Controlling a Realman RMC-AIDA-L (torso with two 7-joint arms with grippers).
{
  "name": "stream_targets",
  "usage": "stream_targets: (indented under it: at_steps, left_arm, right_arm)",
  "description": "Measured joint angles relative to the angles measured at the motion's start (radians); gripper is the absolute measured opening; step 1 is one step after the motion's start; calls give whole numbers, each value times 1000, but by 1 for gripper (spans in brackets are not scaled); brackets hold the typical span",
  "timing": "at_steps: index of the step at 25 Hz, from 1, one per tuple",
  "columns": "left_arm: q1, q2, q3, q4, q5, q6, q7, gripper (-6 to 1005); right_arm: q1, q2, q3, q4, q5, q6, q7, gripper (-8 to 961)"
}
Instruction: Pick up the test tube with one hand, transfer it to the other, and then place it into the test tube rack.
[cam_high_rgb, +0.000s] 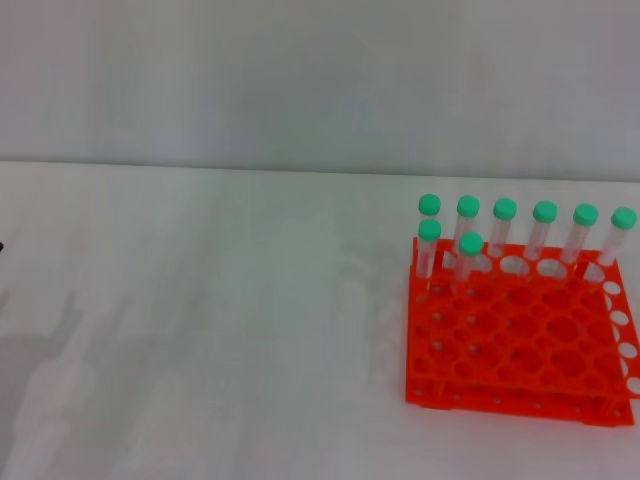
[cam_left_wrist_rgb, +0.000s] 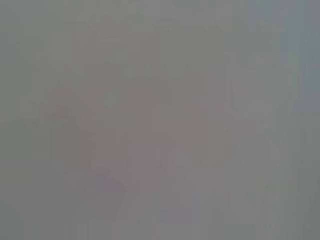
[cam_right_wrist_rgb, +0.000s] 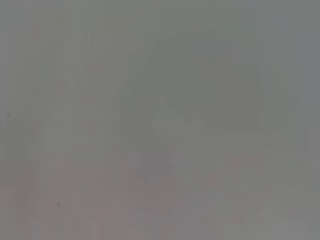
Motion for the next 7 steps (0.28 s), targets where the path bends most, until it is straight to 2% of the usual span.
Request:
stream_targets:
  at_steps: [7]
  left_arm:
    - [-3, 0, -1, 1, -3, -4, 1, 894]
  right_arm:
    - [10, 1, 1, -1, 1, -11, -11, 832]
